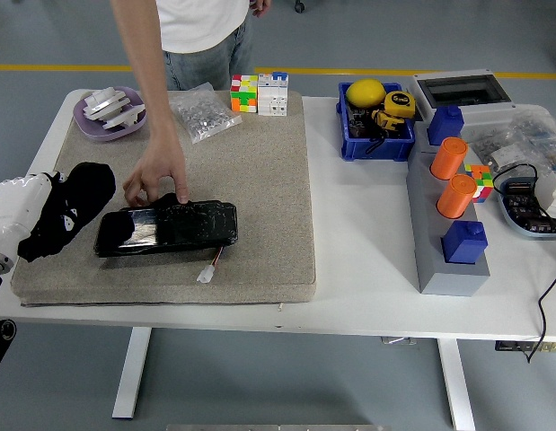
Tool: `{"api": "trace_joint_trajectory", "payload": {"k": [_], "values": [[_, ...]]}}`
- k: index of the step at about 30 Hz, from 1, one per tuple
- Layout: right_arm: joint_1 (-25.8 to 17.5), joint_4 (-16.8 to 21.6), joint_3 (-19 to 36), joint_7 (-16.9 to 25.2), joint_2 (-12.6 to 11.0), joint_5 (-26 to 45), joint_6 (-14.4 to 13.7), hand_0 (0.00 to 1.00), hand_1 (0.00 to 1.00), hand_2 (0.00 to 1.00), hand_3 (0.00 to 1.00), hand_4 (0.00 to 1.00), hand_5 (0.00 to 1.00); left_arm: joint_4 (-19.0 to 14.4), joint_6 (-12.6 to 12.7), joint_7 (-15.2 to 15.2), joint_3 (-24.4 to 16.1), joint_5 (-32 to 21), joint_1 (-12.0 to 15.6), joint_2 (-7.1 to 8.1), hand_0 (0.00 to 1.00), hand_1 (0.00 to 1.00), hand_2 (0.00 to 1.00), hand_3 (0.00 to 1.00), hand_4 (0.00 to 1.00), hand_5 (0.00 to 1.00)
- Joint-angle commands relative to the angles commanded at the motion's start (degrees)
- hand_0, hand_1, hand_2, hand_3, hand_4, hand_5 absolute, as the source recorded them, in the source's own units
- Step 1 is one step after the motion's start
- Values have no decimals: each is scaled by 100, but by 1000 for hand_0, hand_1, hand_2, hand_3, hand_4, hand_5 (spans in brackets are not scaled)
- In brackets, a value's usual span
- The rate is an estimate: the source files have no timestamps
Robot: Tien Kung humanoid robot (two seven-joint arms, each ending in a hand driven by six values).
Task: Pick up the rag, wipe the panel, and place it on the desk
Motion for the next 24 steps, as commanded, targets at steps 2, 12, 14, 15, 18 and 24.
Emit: {"api": "trace_joint_trajectory", "payload": {"k": [2,12,14,15,18,24], "values": [[-3,0,13,-3,-3,-18,-7,779,682,685,615,998,491,-17,14,-15,43,0,19,-27,258,274,581,505,222,2],[-27,0,-3,-7,-22,17,-35,777,681,685,614,998,491,-191,7,-82,400,0,15,-74,257,270,576,506,224,2],[-21,0,21,-6,-26,-12,-37,776,680,684,615,998,491,-240,12,-82,494,0,0,-87,257,270,577,508,231,2],[-18,0,23,-6,-28,-17,-38,776,680,684,615,998,491,-262,14,-79,536,0,-8,-92,257,270,577,508,231,2],[-13,0,32,-5,-30,-24,-40,776,680,684,615,998,491,-347,18,-66,680,0,-41,-102,257,270,577,508,231,2],[-16,0,33,-6,-24,-25,-40,776,680,684,615,998,492,-490,19,-70,994,0,-170,-116,257,269,573,506,227,2]]}}
